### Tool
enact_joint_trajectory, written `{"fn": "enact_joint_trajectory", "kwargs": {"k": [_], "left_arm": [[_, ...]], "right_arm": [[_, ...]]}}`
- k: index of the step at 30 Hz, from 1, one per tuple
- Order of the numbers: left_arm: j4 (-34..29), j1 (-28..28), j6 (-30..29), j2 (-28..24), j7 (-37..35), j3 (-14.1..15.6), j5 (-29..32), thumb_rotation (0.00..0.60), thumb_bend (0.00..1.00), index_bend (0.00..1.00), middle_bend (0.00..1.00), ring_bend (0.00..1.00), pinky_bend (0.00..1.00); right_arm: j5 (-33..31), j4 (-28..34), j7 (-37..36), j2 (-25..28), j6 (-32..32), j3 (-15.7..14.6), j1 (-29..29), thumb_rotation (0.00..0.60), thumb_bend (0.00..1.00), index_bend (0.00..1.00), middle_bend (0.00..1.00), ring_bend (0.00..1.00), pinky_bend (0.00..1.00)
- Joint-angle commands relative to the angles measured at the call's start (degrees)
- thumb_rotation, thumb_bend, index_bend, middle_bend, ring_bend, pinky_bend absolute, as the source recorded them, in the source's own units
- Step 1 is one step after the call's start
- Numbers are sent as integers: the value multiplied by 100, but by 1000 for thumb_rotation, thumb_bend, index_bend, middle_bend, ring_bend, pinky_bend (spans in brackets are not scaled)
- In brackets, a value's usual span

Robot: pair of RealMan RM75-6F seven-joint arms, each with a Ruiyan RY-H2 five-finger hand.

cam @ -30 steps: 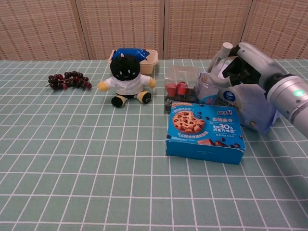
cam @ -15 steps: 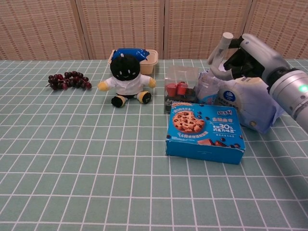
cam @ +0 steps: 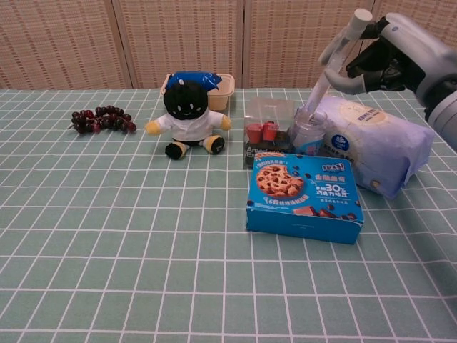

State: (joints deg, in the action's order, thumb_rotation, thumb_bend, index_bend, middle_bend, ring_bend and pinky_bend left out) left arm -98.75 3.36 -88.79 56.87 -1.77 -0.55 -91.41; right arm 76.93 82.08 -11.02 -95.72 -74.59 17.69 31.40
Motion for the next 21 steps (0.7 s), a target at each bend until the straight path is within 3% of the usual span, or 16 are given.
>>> {"fn": "enact_joint_trajectory", "kwargs": {"k": [1,10,16,21], "left_arm": [[0,-4,-1,0,-12,-14,35,600,243,410,348,323,441],[1,1,17,0,12,-23,60,600,243,410,348,323,441],[2,-2,14,-3,7,-25,63,600,243,411,348,323,441],[5,0,23,-3,-3,-28,73,600,243,411,348,323,441]], "right_arm": [[133,400,-31,255,-105,-58,-117,600,595,745,1000,1000,1000],[267,1453,-336,795,-105,-140,-290,600,602,770,1000,1000,1000],[178,2183,-1202,1261,215,-156,-383,600,602,773,1000,1000,1000],[215,2348,-1796,1529,500,-215,-386,600,601,774,1000,1000,1000]]}}
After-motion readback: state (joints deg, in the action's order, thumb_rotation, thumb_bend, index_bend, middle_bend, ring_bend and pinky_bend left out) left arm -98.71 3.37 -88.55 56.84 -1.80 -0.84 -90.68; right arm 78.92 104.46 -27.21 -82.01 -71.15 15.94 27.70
